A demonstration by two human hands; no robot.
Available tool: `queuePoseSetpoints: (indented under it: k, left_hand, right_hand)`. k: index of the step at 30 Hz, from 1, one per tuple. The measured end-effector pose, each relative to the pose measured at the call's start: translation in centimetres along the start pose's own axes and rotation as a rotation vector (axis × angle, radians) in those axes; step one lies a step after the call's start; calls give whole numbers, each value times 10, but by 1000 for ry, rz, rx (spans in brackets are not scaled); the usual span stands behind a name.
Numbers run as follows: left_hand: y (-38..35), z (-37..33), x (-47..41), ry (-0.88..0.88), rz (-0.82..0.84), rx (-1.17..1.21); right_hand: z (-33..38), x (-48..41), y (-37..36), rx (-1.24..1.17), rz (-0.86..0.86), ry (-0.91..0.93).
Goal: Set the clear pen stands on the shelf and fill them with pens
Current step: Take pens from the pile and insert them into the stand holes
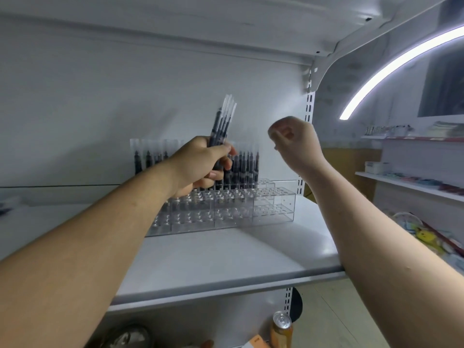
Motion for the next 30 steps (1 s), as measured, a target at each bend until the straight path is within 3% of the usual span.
queuePoseSetpoints:
  k: [2, 5, 9, 19, 23, 27, 30]
  left_hand:
    - [-1, -1, 0, -16, 11, -16]
    - [-5, -3, 1, -41, 30, -33]
    - [-9, -6, 3, -66, 47, -81]
    - [-12, -6, 4, -75, 59, -118]
    - [-9, -5, 3, -65, 38, -96]
    - [-7, 1, 2, -38, 35, -153]
    - [-5, 3, 0, -24, 26, -181]
  right_hand:
    - [8, 3, -7, -278, 16, -40]
    - [18, 13, -33, -601, 208, -146]
    - [22, 22, -51, -655, 361, -175]
    - [21, 21, -50, -593, 331, -164]
    - [18, 17, -44, -682, 238, -212]
    - [6, 6, -14, -756, -58, -238]
    - [-3, 2, 11, -450, -152, -165]
Point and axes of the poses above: each hand's wrist, its own x-axis away from the middle knuckle, its own y-axis out of the back of the hand, z = x × y, the point moved 10 cm from there along -x, towards the middle knuckle, and after that the axes turned 10 degrees about y, right-handed, at the moved point
